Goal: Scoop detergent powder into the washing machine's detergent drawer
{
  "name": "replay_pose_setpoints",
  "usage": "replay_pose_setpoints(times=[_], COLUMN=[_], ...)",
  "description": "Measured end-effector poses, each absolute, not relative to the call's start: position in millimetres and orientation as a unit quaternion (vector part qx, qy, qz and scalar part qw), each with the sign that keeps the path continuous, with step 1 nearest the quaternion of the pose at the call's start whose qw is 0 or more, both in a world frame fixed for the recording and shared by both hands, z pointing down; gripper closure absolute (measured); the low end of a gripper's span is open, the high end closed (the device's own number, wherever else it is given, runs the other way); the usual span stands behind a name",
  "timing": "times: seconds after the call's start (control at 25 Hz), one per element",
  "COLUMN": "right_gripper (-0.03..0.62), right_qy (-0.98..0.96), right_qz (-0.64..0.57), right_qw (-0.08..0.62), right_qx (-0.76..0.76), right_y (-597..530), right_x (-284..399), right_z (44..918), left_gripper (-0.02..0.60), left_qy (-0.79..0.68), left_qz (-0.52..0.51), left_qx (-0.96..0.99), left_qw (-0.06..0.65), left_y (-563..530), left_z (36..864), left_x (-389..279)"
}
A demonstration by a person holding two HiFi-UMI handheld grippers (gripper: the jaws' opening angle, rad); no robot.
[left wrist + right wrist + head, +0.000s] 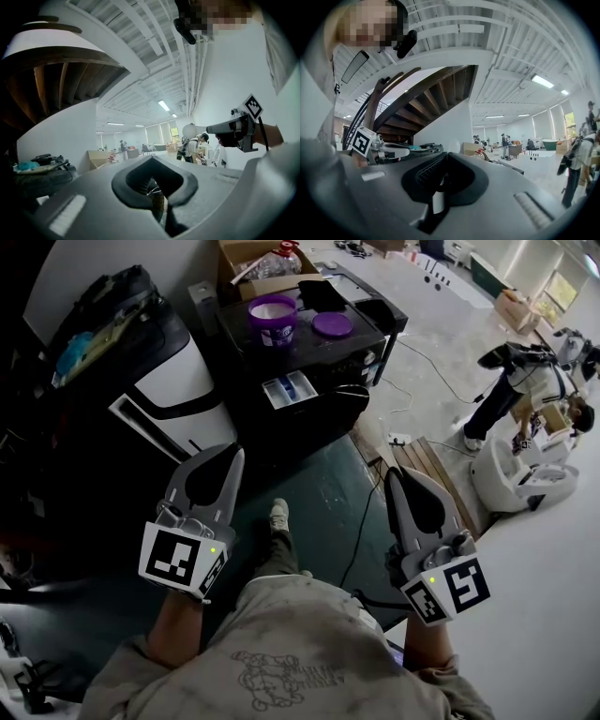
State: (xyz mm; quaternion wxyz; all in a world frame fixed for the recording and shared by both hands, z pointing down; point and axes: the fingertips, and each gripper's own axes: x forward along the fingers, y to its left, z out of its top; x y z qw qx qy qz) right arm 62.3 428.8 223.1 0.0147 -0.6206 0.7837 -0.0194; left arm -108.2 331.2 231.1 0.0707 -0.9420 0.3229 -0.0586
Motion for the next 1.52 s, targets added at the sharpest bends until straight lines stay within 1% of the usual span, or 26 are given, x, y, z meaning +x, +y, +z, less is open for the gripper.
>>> replay_pose_setpoints(times=[0.24, 0.48, 1.2, 1.52], right_gripper=[0.563, 0.563, 0.563, 0.563], right_qy=[0.788, 0.787, 0.793, 0.785], right_qz=[-0.038, -0.049, -0.106, -0.105], right_qw=[0.014, 0.003, -0.012, -0.038], right_qx=[-0.615, -0.615, -0.6, -0.61], right_y=[394, 338, 85, 12], right_x=[67, 79, 78, 72], right_z=[231, 241, 252, 258], left_gripper=[0.581, 0.581, 0.581, 0.581], left_qy=[0.319, 0.322, 0.305, 0.278], left_qz=[-0.063, -0.067, -0.094, -0.098], left_qx=[-0.943, -0.943, -0.948, -0.955], left_qw=[0.065, 0.053, 0.021, 0.015], left_y=[301, 245, 5, -61], left_z=[236, 247, 261, 273], left_x=[-103, -95, -80, -74])
